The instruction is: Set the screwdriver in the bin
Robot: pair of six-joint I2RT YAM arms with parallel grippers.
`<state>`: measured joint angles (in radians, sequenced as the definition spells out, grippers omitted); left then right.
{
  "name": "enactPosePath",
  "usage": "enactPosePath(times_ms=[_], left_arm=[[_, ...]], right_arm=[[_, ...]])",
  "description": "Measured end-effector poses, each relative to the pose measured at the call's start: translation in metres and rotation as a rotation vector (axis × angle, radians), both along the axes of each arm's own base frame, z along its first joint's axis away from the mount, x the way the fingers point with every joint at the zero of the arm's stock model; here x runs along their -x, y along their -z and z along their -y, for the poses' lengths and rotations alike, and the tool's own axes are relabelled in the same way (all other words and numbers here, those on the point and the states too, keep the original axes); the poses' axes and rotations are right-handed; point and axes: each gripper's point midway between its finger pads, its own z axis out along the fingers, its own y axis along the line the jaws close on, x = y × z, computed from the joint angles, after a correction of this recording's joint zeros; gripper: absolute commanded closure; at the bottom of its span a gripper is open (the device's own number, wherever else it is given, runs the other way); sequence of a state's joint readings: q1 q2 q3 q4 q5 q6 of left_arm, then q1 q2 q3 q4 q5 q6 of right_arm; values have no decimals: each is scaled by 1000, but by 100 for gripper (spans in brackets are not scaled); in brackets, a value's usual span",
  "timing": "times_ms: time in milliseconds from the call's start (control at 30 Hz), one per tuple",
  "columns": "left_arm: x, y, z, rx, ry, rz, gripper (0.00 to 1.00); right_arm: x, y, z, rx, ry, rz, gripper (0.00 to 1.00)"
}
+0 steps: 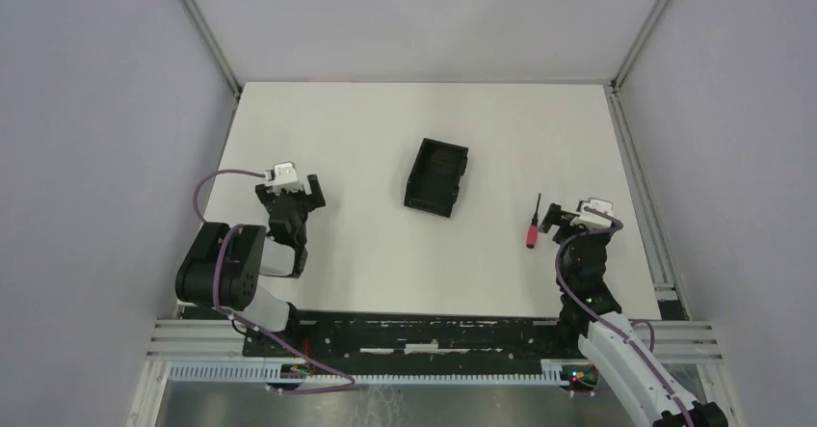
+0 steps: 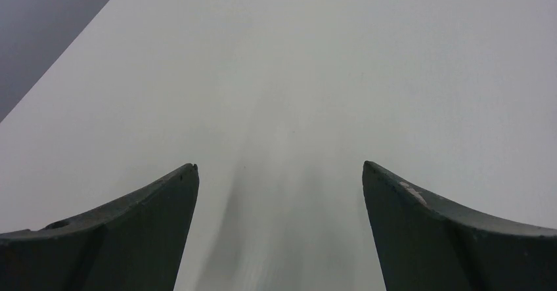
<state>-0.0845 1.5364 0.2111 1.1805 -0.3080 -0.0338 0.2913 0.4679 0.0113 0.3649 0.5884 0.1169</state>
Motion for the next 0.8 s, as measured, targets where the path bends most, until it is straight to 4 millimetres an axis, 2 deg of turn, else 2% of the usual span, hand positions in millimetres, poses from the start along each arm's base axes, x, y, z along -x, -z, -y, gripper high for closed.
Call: enactPosePath(times_ms=[167, 267, 367, 467, 533, 567, 633, 667, 800], left_arm=[[0, 0, 0, 0, 0, 0, 0], [0, 0, 0, 0, 0, 0, 0], [0, 0, 0, 0, 0, 0, 0], [0, 0, 0, 0, 0, 0, 0], [0, 0, 0, 0, 0, 0, 0], [0, 0, 0, 0, 0, 0, 0], [0, 0, 0, 0, 0, 0, 0], [0, 0, 0, 0, 0, 0, 0], [0, 0, 0, 0, 0, 0, 0]], right_arm=[[-2, -1, -1, 23, -7, -37, 2], [-11, -16, -5, 33, -14, -87, 2], [-31, -45, -14, 36, -28, -142, 2], [-65, -75, -30, 34, -59, -226, 7], [-85, -76, -42, 37, -94, -305, 11], [-94, -72, -49, 37, -118, -352, 12], [-105, -48, -61, 35, -171, -463, 16], [-104, -25, -65, 31, -199, -544, 18], [-78, 46, -69, 17, -243, -805, 19]])
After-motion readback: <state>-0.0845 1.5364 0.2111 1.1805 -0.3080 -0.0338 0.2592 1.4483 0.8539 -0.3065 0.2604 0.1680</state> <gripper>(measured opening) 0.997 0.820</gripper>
